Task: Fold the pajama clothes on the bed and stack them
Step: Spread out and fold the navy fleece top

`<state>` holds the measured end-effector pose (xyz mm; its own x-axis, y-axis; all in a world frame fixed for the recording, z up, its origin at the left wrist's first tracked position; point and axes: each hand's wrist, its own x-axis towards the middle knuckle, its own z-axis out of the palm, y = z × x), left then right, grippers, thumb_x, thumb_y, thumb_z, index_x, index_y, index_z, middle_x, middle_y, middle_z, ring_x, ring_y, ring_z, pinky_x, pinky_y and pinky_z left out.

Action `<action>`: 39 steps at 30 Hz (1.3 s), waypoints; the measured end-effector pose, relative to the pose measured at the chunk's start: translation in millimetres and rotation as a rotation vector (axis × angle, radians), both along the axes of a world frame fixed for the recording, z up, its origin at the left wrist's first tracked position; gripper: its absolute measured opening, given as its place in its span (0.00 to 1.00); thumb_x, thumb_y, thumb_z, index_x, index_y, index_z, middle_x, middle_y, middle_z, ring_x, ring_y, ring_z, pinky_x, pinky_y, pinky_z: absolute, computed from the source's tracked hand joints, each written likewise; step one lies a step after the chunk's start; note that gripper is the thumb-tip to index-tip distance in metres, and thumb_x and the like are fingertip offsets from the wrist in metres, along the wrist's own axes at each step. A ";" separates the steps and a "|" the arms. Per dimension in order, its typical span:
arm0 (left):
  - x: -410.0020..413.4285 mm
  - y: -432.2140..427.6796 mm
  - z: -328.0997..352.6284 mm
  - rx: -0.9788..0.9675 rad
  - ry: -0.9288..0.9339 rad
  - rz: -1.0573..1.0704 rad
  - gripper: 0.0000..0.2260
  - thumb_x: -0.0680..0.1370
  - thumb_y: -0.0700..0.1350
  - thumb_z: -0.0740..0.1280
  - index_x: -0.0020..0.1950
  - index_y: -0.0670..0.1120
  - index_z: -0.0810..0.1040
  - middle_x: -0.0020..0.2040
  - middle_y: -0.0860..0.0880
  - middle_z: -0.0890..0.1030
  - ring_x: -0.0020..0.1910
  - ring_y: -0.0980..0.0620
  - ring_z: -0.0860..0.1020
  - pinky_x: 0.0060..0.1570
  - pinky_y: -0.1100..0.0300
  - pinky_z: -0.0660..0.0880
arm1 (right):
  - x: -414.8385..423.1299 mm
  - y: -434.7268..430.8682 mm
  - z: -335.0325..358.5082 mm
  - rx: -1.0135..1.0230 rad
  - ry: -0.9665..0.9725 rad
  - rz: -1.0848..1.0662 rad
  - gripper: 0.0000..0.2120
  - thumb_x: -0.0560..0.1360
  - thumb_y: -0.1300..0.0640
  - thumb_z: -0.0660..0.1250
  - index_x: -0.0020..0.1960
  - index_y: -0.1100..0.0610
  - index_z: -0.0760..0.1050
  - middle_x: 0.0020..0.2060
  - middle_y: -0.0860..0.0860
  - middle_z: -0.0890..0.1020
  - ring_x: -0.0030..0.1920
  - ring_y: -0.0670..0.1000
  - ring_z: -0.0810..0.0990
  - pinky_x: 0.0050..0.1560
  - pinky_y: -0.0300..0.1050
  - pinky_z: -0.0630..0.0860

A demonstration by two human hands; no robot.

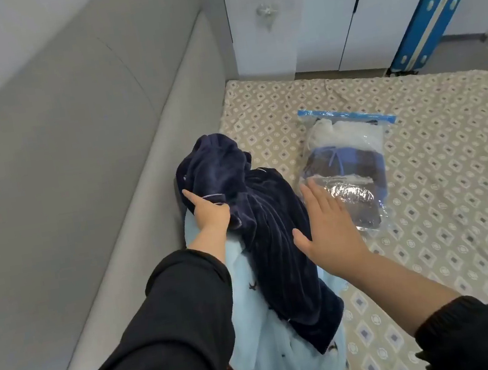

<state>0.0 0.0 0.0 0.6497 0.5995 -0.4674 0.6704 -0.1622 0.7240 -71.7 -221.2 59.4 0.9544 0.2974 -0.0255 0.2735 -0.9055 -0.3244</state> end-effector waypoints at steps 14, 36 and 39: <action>-126.5 -80.6 136.5 0.102 -0.612 -0.501 0.18 0.68 0.39 0.77 0.54 0.56 0.82 0.42 0.63 0.83 0.46 0.63 0.80 0.46 0.74 0.73 | -32.0 -65.8 84.4 0.414 0.096 0.101 0.59 0.62 0.41 0.78 0.77 0.43 0.39 0.78 0.47 0.41 0.77 0.49 0.42 0.75 0.50 0.49; -249.7 -421.2 152.1 -0.274 -0.617 -0.584 0.24 0.76 0.36 0.68 0.72 0.44 0.69 0.58 0.51 0.78 0.52 0.61 0.77 0.51 0.69 0.73 | -193.9 -359.3 71.5 0.654 0.032 -0.297 0.32 0.74 0.58 0.69 0.74 0.51 0.61 0.66 0.47 0.74 0.65 0.48 0.72 0.61 0.40 0.72; -258.2 -417.7 89.6 -0.172 -0.444 -0.550 0.23 0.78 0.40 0.65 0.73 0.46 0.68 0.65 0.48 0.74 0.59 0.55 0.73 0.58 0.60 0.71 | -208.5 -375.9 15.4 0.656 0.169 -0.343 0.40 0.74 0.57 0.71 0.78 0.53 0.51 0.69 0.44 0.67 0.68 0.45 0.68 0.58 0.33 0.72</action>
